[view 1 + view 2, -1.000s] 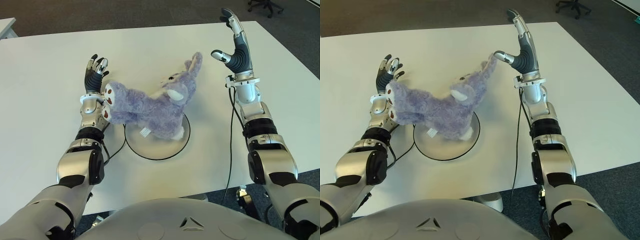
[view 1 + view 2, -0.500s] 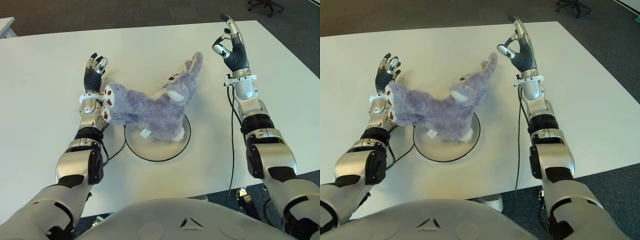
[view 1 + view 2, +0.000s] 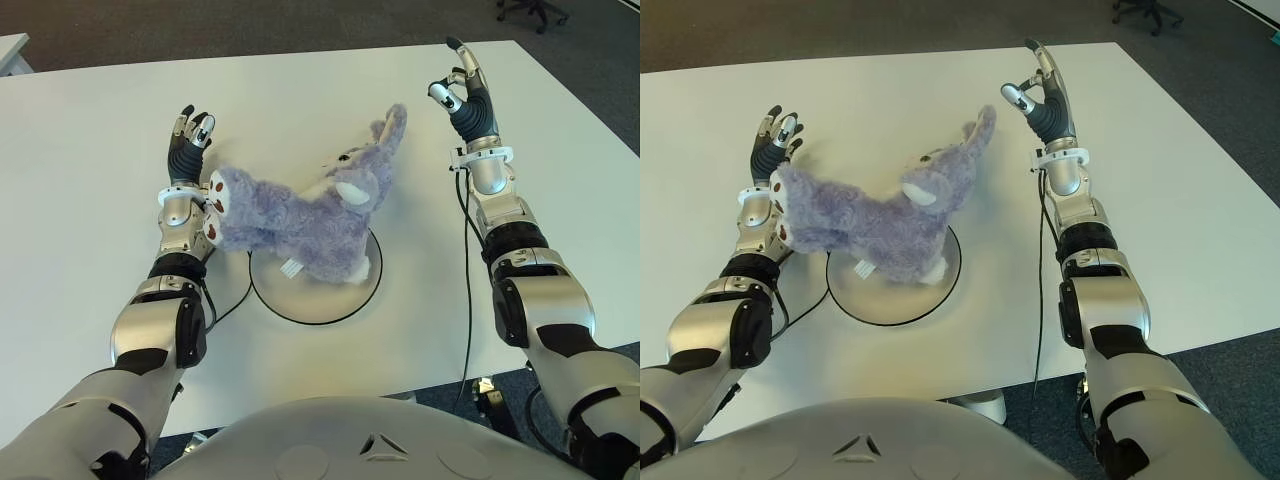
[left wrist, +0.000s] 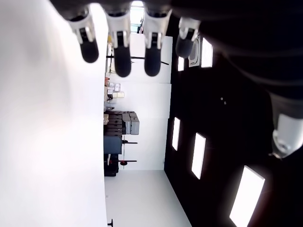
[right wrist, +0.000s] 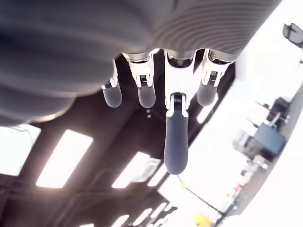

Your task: Put the doll into the plate.

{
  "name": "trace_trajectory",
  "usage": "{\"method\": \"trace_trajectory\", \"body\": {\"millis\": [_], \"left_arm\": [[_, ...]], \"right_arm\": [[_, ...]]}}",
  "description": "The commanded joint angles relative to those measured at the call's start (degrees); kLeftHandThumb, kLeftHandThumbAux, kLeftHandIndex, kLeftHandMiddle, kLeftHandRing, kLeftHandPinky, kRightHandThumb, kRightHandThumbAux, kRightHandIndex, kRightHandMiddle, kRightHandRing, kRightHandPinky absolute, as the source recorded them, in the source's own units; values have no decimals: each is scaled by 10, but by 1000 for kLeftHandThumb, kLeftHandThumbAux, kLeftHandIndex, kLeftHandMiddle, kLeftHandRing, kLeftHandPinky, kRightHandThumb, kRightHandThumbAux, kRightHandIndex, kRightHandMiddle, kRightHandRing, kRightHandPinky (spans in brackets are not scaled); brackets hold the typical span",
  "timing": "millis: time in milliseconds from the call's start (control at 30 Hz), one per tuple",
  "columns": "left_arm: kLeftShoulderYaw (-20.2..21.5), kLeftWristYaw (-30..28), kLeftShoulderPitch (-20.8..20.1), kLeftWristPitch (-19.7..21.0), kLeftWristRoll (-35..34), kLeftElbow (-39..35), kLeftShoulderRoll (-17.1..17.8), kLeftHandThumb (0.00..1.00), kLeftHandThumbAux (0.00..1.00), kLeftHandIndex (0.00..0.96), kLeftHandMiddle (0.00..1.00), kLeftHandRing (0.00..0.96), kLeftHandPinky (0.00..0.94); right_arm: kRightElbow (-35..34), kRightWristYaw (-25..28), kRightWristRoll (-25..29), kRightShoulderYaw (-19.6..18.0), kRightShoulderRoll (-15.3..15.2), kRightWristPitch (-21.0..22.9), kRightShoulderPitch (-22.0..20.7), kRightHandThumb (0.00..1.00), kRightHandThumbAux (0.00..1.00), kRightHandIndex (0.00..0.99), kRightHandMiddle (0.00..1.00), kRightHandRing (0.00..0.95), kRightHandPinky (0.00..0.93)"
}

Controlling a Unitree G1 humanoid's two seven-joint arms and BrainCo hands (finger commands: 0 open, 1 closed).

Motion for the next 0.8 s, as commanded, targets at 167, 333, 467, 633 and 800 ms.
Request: {"method": "trace_trajectory", "body": {"millis": [167,333,467,633,800], "left_arm": [[-4,-7,31,21,4,29,-6,0,454,62,155,146,94],[-3,-8,30,20,4,30,-5,0,456,66,163,156,118],[-3,-5,29,19,3,30,-5,0,459,68,179,172,121],[-3,-2,27,20,4,32,-4,0,459,75,189,182,137],[-3,-1,24,16,5,36,-3,0,460,83,195,191,153]], "right_arm": [[30,-7,10,1,10,7,-22,0,274,0,0,456,406],[41,-6,9,5,9,9,-27,0,277,0,0,549,596],[54,0,14,2,8,18,-34,0,270,0,0,600,705],[68,4,16,1,8,29,-42,0,255,0,0,440,555],[84,9,23,-3,10,41,-50,0,263,0,0,378,473]]}}
